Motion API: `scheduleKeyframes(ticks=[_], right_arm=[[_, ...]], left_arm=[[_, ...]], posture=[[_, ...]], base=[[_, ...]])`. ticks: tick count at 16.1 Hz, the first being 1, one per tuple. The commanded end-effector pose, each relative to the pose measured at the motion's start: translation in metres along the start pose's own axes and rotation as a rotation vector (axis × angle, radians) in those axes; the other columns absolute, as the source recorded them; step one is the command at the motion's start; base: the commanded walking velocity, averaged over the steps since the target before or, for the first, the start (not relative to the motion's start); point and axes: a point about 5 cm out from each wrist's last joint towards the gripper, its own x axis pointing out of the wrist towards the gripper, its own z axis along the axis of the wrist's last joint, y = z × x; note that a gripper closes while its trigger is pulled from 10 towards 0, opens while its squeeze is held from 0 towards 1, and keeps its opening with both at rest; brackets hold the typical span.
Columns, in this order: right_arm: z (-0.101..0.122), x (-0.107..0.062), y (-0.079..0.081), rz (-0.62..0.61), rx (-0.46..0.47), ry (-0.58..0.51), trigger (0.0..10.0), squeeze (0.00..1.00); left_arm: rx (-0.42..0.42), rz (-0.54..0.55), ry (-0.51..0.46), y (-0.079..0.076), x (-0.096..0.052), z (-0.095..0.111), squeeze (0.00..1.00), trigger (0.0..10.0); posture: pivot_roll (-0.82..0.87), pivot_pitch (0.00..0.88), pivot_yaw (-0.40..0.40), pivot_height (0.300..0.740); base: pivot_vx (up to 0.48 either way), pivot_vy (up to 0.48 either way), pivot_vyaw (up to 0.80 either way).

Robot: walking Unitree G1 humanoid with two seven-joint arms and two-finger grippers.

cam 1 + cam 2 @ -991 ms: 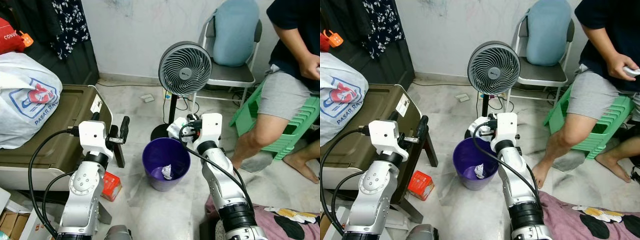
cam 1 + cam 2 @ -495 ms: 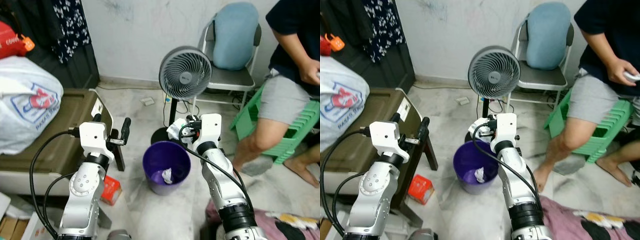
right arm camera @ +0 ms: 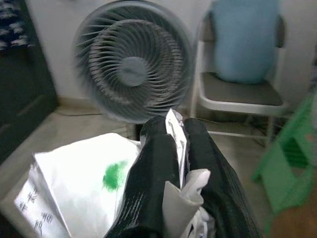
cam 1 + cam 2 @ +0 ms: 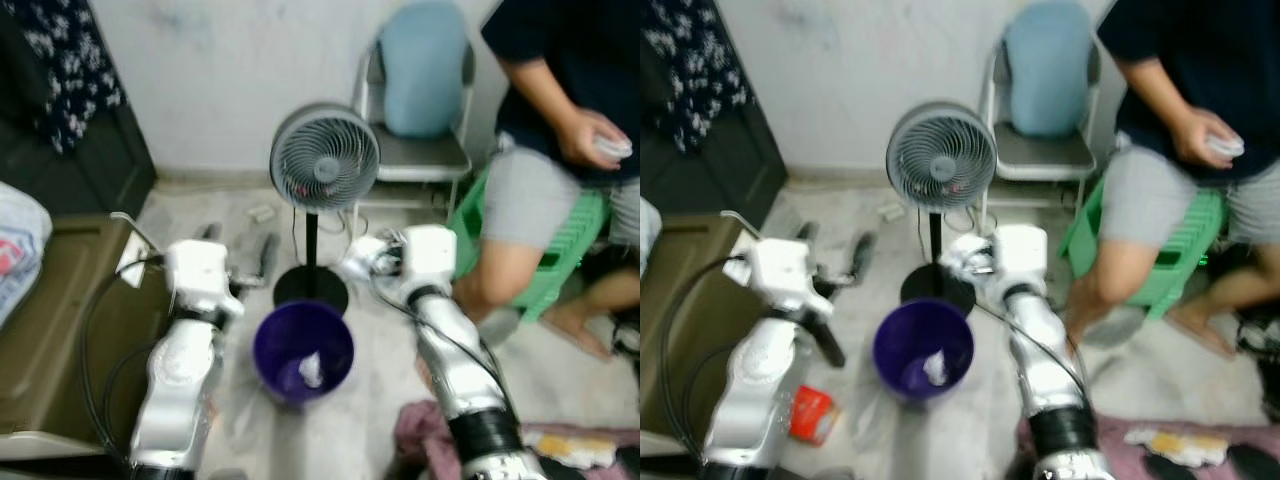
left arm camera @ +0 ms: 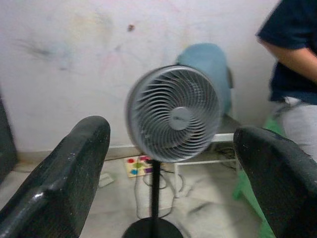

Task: Clean up the room

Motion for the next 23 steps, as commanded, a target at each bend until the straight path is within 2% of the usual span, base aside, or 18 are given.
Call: scheduleKeyframes(ticks=[1, 3, 6, 11, 15, 19, 23], right_arm=[[0.012, 0.006, 0.02, 0.057, 0.014, -0.044, 10.0, 0.0], [0.012, 0.006, 0.022, 0.064, 0.029, -0.05, 10.0, 0.0], [0.013, 0.007, 0.024, 0.072, 0.014, -0.051, 10.0, 0.0], [0.013, 0.01, 0.027, 0.074, 0.002, -0.052, 10.0, 0.0], [0.005, 0.011, 0.019, 0.012, -0.006, -0.005, 10.0, 0.0], [0.005, 0.013, 0.015, -0.013, 0.004, -0.003, 10.0, 0.0], [0.004, 0.014, 0.014, -0.032, 0.012, 0.007, 10.0, 0.0]], left_arm=[[0.033, 0.042, -0.002, 0.014, -0.002, 0.003, 0.0, 10.0], [0.074, 0.09, 0.012, 0.017, -0.001, 0.001, 0.0, 10.0], [0.062, 0.097, 0.002, 0.018, -0.002, 0.002, 0.0, 10.0], [0.092, 0.098, 0.007, 0.019, -0.003, 0.002, 0.0, 10.0], [0.108, 0.029, 0.001, 0.015, -0.007, 0.003, 0.0, 10.0], [0.147, 0.018, 0.006, 0.02, -0.009, 0.002, 0.0, 10.0], [0.153, 0.007, 0.002, 0.019, -0.009, 0.003, 0.0, 10.0]], posture=[[0.13, 0.006, -0.031, 0.74], [0.13, 0.007, -0.031, 0.74], [0.14, 0.006, -0.032, 0.74], [0.14, 0.006, -0.034, 0.74], [0.15, 0.005, -0.036, 0.74], [0.15, 0.0, -0.037, 0.74], [0.15, 0.0, -0.039, 0.74]], base=[[0.356, 0.0, 0.0], [0.0, 0.0, 0.0], [0.0, 0.0, 0.0], [0.0, 0.0, 0.8], [0.0, 0.0, 0.75], [0.0, 0.0, 0.0], [0.0, 0.0, 0.0]])
